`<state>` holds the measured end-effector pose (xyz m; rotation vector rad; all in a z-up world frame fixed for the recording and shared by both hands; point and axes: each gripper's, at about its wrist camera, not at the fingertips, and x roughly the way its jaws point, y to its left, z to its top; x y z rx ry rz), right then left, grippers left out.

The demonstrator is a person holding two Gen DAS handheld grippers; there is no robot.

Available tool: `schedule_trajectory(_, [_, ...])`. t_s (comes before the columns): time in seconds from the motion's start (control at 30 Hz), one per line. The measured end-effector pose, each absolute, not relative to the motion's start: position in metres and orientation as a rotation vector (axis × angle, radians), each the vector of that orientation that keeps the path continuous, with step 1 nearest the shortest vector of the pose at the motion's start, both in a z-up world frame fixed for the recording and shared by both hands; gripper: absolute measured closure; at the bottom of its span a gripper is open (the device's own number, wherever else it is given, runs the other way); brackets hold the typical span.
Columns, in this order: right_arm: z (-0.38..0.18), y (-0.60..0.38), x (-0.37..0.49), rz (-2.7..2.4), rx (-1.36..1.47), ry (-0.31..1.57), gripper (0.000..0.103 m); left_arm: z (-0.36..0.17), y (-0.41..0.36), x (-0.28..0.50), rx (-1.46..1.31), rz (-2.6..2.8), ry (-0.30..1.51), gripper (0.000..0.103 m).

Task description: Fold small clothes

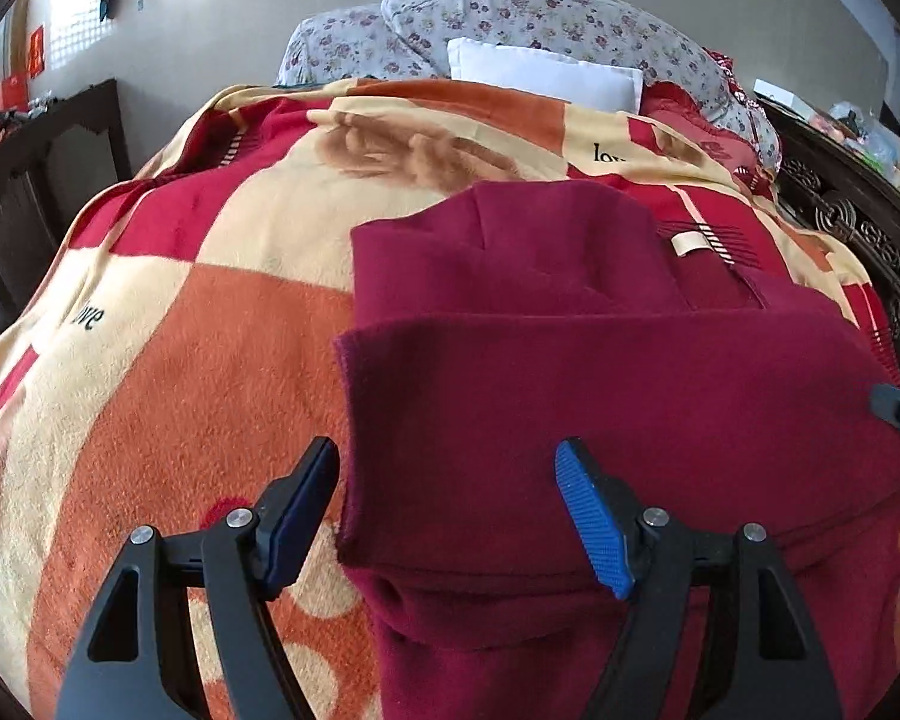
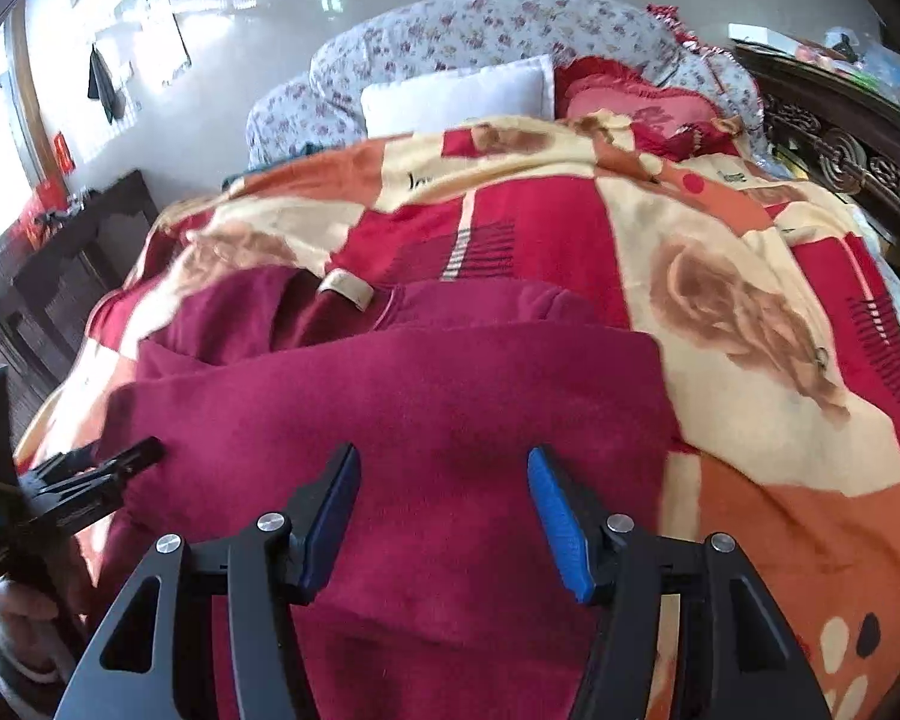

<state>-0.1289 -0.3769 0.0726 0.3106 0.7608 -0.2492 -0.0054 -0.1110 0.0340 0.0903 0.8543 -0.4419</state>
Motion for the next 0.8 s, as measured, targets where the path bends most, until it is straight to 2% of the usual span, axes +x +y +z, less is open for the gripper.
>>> schedule_trajectory(0.17, [0.075,-0.366,-0.154,-0.285,0.227,0.784,0.040,0.035,-0.109,-0.011,0.107,-0.429,0.854,0.029])
schedule_trajectory(0.33, [0.050,-0.370,-0.167,-0.374,0.166,0.865,0.040,0.031,-0.109,-0.012,0.120,-0.420,0.864,0.029])
schedule_trajectory(0.5, [0.061,-0.379,-0.202,-0.360,0.258,0.783,0.040,0.038,-0.103,-0.016,0.121,-0.413,0.859,0.029])
schedule_trajectory(0.8, [0.052,-0.370,-0.201,-0.409,0.086,0.815,0.040,0.052,-0.097,-0.025,0.100,-0.415,0.844,0.029])
